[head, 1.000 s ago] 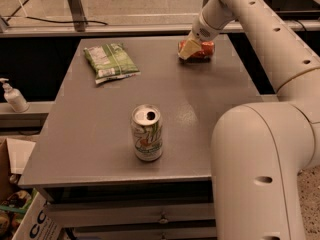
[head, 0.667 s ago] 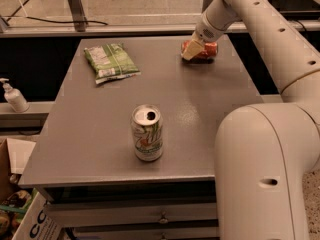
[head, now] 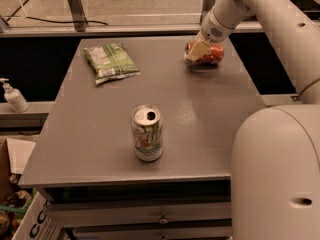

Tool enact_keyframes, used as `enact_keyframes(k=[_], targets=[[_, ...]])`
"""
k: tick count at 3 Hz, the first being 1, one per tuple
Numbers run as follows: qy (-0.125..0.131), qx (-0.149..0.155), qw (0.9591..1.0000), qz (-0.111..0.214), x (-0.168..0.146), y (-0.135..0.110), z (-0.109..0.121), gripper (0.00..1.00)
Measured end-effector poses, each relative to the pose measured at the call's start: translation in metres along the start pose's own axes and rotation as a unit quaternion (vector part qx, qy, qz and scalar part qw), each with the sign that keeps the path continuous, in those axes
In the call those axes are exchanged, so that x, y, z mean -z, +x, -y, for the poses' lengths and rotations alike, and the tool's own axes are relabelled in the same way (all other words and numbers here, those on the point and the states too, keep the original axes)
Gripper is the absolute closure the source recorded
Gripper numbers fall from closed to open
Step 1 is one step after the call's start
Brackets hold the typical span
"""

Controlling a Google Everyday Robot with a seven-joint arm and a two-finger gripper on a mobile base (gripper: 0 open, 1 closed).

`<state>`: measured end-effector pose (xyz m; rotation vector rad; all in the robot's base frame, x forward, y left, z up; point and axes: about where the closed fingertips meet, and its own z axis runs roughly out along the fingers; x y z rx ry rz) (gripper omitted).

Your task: Place coke can upright

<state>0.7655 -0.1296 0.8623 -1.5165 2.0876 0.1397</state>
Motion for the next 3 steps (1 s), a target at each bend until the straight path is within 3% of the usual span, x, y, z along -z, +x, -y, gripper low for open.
enact_keyframes(k=[2, 3], targets=[[-0.027, 0.037, 0.9965, 0.071, 0.046, -0.025, -0.044, 1.0], [-0.05, 0.04, 0.9876, 0.143, 0.063, -0.027, -0.064, 1.0]])
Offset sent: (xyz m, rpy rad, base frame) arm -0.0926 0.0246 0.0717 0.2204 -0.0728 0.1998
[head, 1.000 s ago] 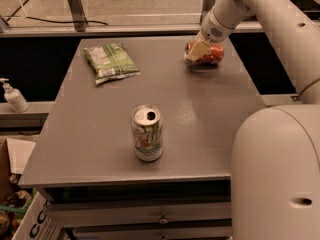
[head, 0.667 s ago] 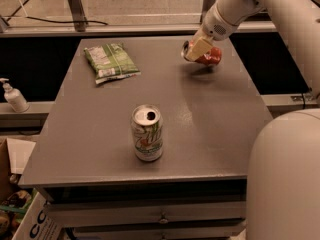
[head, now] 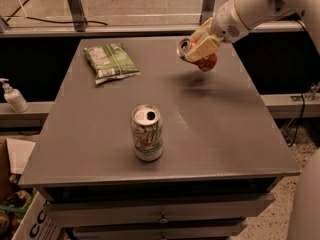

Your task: Place coke can upright

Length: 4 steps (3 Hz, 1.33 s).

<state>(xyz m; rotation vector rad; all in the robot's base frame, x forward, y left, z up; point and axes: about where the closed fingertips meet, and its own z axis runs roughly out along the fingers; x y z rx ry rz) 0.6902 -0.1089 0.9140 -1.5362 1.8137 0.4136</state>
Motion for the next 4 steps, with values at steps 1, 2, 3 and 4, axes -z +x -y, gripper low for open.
enact_keyframes(k=[1, 2, 3, 4], targets=[[-0.035, -0.027, 0.9945, 0.095, 0.01, 0.005, -0.02, 1.0], [-0.06, -0.061, 0.9783, 0.189, 0.025, 0.008, -0.034, 1.0], [-0.075, -0.102, 0.9561, 0.264, 0.041, 0.01, -0.04, 1.0], [-0.084, -0.143, 0.937, 0.307, 0.052, 0.013, -0.042, 1.0]])
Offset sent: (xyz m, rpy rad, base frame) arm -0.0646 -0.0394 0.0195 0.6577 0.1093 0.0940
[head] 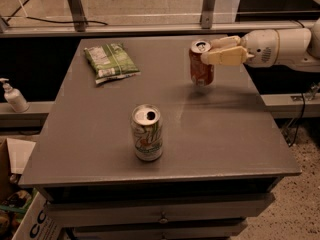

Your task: Place coke can upright

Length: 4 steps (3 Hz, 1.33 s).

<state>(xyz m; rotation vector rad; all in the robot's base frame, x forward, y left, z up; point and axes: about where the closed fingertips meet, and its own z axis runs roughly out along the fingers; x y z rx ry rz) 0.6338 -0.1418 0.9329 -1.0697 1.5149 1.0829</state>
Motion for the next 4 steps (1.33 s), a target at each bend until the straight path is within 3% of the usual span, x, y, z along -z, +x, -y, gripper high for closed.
enact_keyframes(k=[1, 3, 4], targets=[[0.0, -0.034, 0.9993, 0.012, 0.005, 0.008, 0.0, 1.0], [-0.008, -0.052, 0.9986, 0.004, 0.002, 0.038, 0.004, 1.0], [-0.01, -0.047, 0.9988, 0.002, 0.001, 0.04, 0.004, 0.84]])
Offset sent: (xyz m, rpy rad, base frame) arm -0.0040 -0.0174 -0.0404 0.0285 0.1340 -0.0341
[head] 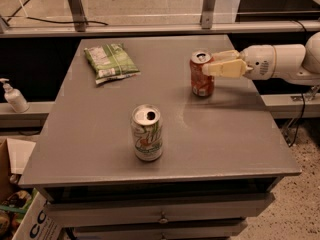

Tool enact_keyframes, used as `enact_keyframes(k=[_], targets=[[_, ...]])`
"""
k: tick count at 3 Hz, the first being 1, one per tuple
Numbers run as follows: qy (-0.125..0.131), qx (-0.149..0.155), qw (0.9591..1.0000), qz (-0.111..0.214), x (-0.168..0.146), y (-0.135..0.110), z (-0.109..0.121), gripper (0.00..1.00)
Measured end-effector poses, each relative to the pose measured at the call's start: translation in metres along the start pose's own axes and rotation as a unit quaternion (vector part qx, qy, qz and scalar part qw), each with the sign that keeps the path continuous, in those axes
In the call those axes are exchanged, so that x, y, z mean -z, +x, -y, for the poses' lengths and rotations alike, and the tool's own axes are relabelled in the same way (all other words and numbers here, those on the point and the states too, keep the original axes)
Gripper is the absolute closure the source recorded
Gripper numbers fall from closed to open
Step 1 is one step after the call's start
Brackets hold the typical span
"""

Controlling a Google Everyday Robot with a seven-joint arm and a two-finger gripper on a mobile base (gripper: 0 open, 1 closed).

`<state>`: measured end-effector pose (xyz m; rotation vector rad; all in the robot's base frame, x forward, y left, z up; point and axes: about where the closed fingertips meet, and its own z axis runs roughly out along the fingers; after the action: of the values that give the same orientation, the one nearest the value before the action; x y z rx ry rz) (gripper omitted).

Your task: Place coke can upright

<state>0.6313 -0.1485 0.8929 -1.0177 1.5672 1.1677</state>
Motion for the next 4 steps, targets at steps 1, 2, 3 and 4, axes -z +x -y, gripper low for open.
enact_keyframes(k=[1, 2, 3, 4], targets=[[0.0, 0.0, 1.0, 0.0, 0.0, -0.001, 0.0, 0.61], [0.002, 0.009, 1.0, -0.003, 0.003, 0.003, 0.002, 0.38], [0.002, 0.009, 1.0, -0.003, 0.003, 0.002, 0.002, 0.14], [0.016, 0.021, 0.9996, -0.005, 0.015, 0.012, 0.006, 0.0]])
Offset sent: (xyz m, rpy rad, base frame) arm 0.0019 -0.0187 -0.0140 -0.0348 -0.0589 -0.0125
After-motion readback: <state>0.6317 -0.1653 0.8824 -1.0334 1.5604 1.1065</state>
